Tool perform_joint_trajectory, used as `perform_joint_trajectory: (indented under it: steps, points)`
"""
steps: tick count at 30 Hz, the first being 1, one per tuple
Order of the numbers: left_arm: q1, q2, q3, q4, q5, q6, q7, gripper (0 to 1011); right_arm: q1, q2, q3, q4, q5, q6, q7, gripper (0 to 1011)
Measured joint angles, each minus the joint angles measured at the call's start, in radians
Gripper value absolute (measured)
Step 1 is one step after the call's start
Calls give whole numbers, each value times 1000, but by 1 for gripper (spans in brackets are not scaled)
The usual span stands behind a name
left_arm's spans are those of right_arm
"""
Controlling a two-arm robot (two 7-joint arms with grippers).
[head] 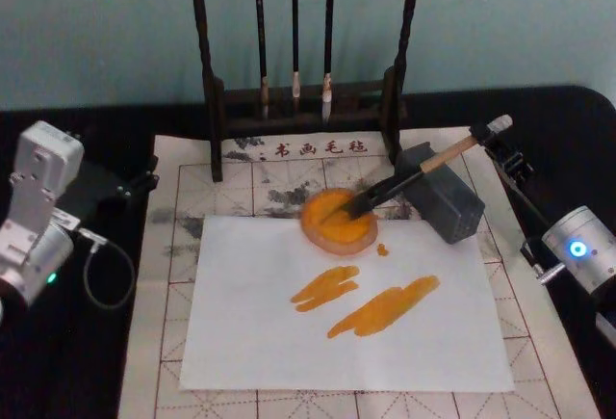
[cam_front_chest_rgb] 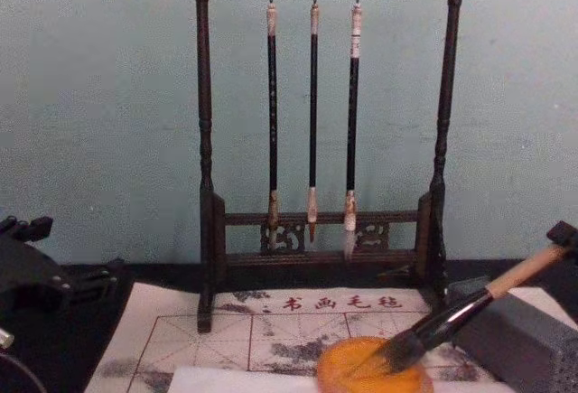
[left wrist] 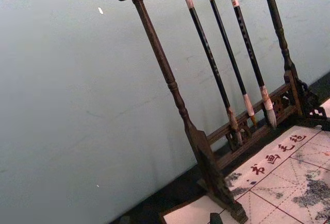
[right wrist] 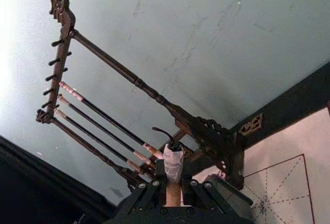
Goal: Pick up the brush from the inkstone, write on the paper, then place the brush back to its original position.
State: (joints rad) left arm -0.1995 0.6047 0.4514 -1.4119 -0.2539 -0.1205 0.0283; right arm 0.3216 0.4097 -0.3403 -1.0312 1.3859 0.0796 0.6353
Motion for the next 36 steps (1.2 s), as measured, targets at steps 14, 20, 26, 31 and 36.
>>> perform_joint_trajectory:
  steps: [14, 20, 26, 31, 36]
  points:
    - [0, 0, 0, 0, 0, 0, 0, 1001, 1, -7, 10, 5, -4, 7, -9, 183]
    - [0, 0, 0, 0, 0, 0, 0, 1001, 1, -6, 9, 5, -4, 7, -9, 183]
    - [0, 0, 0, 0, 0, 0, 0, 1001, 0, -6, 9, 5, -4, 7, -8, 183]
    - [0, 0, 0, 0, 0, 0, 0, 1001, 0, -6, 9, 5, -4, 6, -8, 183]
    - [0, 0, 0, 0, 0, 0, 0, 1001, 0, -6, 8, 5, -4, 6, -7, 231]
